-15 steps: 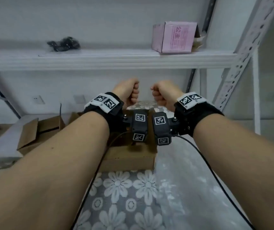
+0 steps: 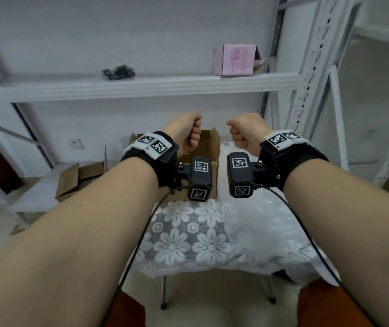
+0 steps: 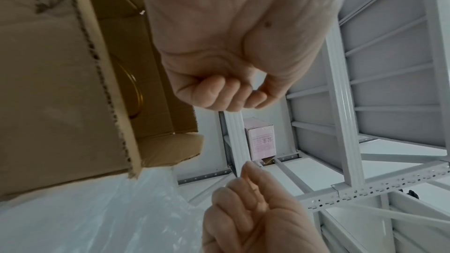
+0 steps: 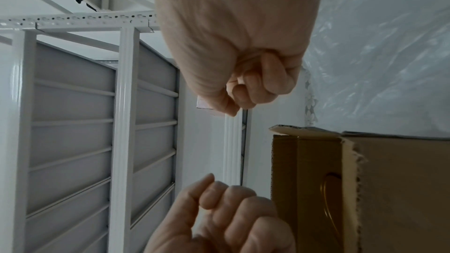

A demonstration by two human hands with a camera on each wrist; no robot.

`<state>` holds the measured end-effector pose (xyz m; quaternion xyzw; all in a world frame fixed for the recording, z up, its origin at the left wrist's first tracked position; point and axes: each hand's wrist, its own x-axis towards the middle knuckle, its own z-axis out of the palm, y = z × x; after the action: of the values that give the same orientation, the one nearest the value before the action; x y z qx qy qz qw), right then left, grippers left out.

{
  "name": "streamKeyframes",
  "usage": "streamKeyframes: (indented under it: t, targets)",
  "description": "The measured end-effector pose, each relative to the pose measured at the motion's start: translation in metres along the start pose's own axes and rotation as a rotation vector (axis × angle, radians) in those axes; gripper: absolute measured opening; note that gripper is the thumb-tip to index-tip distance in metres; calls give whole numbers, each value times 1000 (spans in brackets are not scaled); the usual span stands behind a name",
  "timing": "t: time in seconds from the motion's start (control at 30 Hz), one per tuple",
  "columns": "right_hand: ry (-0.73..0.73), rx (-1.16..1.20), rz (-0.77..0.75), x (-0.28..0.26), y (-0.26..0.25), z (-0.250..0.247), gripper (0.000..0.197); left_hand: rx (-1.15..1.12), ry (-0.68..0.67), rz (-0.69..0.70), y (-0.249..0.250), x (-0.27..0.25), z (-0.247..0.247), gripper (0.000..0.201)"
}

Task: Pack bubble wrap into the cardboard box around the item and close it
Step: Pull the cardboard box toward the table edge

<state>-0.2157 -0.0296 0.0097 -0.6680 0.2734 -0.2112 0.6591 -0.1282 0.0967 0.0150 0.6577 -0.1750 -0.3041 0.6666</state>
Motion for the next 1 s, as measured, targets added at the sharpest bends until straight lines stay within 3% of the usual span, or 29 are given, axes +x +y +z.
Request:
streamKeyframes:
  t: [0.23,0.4,0.57,0.63,0.7,0.77,0.87,1.0]
  targets:
    - [24,-167,37,-12,19,4,17,244,-17,-202,-26,-17,-2,40]
    - [-18,-318,98,1,41,29,49,472,-119,-442,-66,-11,-19,72]
    - [42,-410,130,17,59,47,38,279,-146,-602,-94,-2,-43,95]
    - [39,-402,160,24,64,54,36,17,-59,-575,-101,-1,-49,86]
    - [51,-389,180,33,71,58,39,-285,152,-490,-107,0,-50,59]
    - [82,-358,178,39,77,61,41,-479,312,-377,-114,8,-53,56]
    - [179,-279,190,46,81,63,39,-626,392,-287,-119,22,-59,64]
    - [260,-270,142,47,77,67,35,-661,460,-185,-107,29,-60,51]
